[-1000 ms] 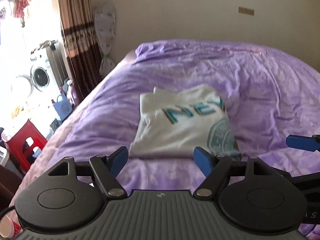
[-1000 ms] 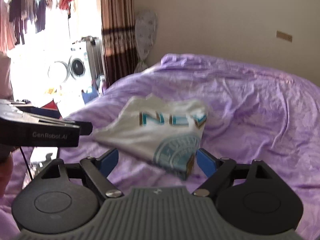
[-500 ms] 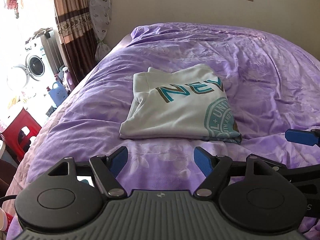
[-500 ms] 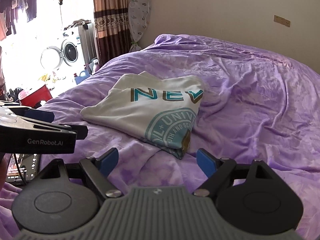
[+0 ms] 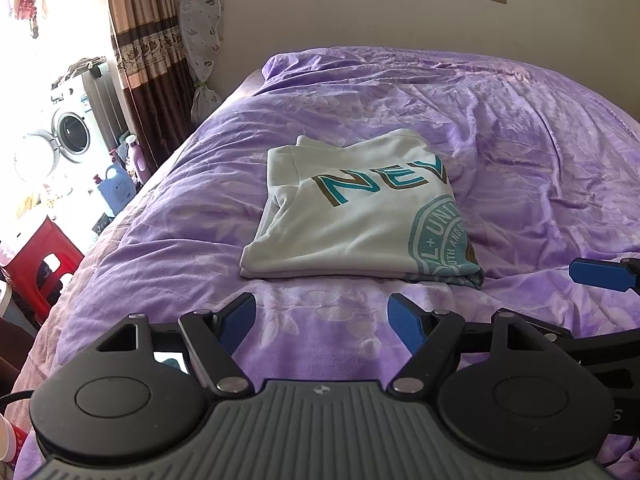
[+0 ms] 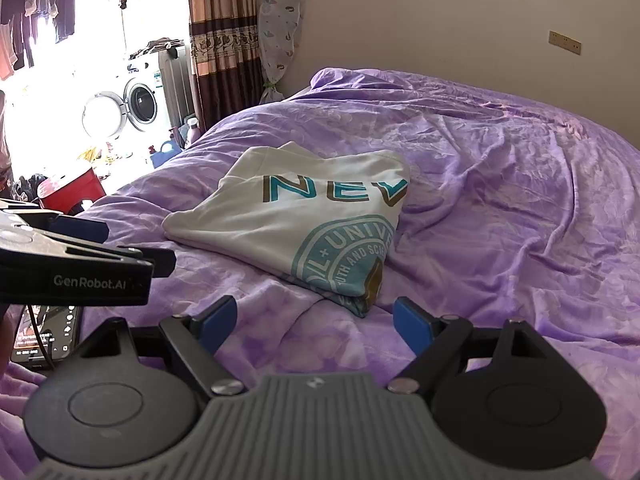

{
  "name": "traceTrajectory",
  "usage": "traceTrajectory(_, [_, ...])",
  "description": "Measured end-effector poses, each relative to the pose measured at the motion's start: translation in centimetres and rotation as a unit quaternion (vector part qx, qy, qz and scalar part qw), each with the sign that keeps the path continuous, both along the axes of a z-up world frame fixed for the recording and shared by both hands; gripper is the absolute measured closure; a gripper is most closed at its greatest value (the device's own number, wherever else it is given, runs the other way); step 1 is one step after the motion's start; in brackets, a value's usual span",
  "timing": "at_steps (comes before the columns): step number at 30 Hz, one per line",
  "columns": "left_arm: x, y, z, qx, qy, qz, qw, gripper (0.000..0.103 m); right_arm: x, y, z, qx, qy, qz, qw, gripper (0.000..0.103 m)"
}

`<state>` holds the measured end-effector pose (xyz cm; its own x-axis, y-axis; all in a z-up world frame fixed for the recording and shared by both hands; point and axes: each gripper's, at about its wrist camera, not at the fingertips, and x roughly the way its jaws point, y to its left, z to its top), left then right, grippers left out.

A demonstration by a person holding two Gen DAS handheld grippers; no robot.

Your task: Fold small clothes

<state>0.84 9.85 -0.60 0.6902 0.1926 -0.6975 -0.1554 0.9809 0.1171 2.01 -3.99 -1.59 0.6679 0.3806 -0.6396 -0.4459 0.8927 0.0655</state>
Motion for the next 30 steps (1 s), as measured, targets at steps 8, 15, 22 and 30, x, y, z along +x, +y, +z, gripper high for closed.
traceTrajectory(8, [-0.05,-0.08,0.01,0.0,0.0,0.0,1.0,0.015,0.01,0.02,-0.01,0.0,-0.001,0.0,1.0,0.022])
traceTrajectory(15, [-0.06,-0.13,0.05,0.001,0.0,0.0,1.0,0.015,0.03,0.01,-0.04,0.001,0.0,0.0,1.0,0.022])
traceTrajectory(22, [-0.07,-0.15,0.07,0.002,-0.001,-0.001,1.0,0.015,0.02,-0.01,0.06,0.003,0.004,-0.001,1.0,0.022])
traceTrajectory(30, [-0.09,-0.15,0.1,0.002,-0.001,-0.001,1.0,0.015,0.0,0.12,-0.09,0.003,0.007,0.0,1.0,0.022])
